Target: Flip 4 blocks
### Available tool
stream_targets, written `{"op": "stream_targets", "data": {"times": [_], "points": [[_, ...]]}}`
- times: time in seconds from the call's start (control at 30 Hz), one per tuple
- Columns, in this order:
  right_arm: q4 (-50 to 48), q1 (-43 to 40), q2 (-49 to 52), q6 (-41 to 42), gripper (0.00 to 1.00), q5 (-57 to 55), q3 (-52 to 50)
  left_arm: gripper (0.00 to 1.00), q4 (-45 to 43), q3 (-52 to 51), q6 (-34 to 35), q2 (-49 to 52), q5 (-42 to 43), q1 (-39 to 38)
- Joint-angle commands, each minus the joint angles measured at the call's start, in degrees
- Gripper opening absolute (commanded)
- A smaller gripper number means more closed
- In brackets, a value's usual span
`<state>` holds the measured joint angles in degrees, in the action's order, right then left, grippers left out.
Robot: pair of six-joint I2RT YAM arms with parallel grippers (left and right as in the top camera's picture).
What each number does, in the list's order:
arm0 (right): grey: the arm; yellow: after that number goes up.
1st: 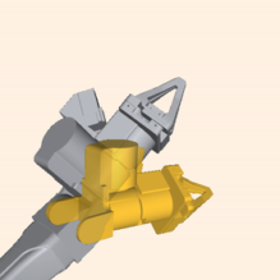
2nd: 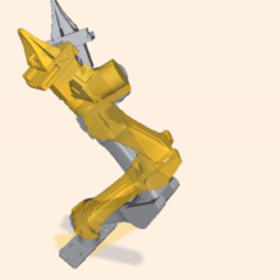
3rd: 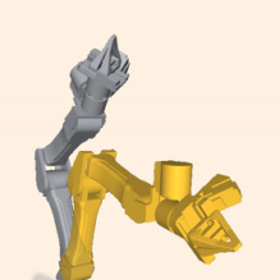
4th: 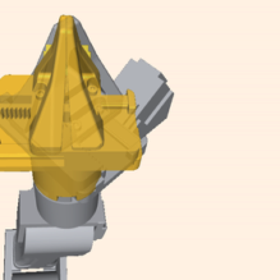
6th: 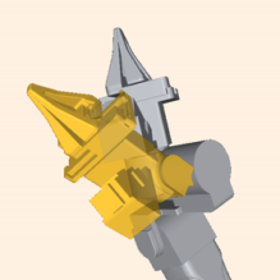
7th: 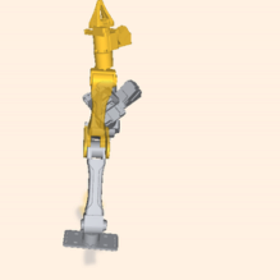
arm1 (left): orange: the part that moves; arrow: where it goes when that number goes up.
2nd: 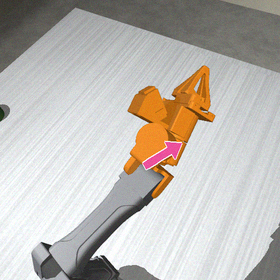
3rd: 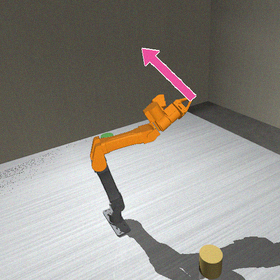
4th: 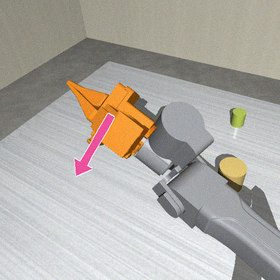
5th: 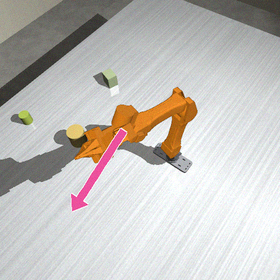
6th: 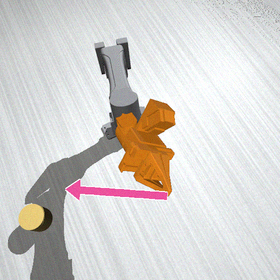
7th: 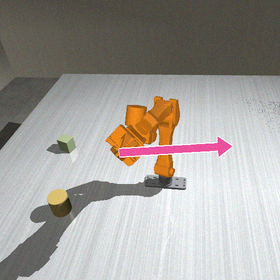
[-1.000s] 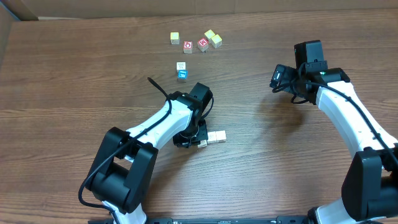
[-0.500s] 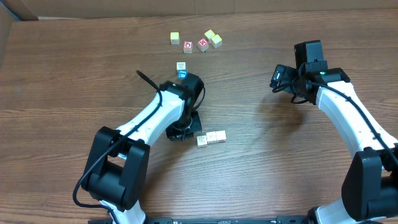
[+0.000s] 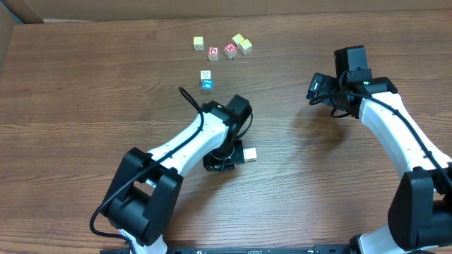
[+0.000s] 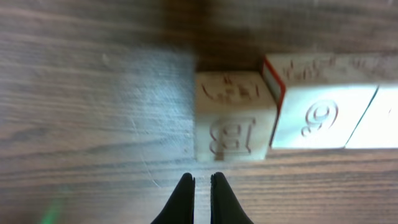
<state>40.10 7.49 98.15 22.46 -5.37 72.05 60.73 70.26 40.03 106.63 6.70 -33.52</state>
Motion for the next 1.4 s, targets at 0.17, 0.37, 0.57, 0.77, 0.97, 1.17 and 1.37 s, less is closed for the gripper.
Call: {"op": "stream_targets", "data": {"times": [0.17,0.37,0.57,0.77,0.97,1.17,1.37], "points": [[-0.13,-0.11,-0.35,-0.22,1.0,-0.59,0.55,0.04,-0.13,-0.81,2.67,-1.31,-1.25,-2.19],[-0.13,-0.11,-0.35,-0.22,1.0,-0.59,0.55,0.04,-1.81,-0.81,3.13,-1.31,-3.67,-2.51],[-0.15,-0.11,-0.35,-0.22,1.0,-0.59,0.55,0.04,-3.19,-0.81,3.08,-1.31,-4.42,-2.51],[-0.13,-0.11,-0.35,-0.22,1.0,-0.59,0.55,0.04,-3.19,-0.81,3.06,-1.31,-4.81,-2.51],[-0.13,-0.11,-0.35,-0.22,1.0,-0.59,0.55,0.04,-3.15,-0.79,3.06,-1.31,-6.91,-2.51],[-0.13,-0.11,-0.35,-0.22,1.0,-0.59,0.55,0.04,-4.04,-0.79,3.06,-1.31,-6.88,-2.51],[-0.13,-0.11,-0.35,-0.22,1.0,-0.59,0.55,0.04,-4.13,-0.79,3.04,-1.33,-6.78,-2.51]]}}
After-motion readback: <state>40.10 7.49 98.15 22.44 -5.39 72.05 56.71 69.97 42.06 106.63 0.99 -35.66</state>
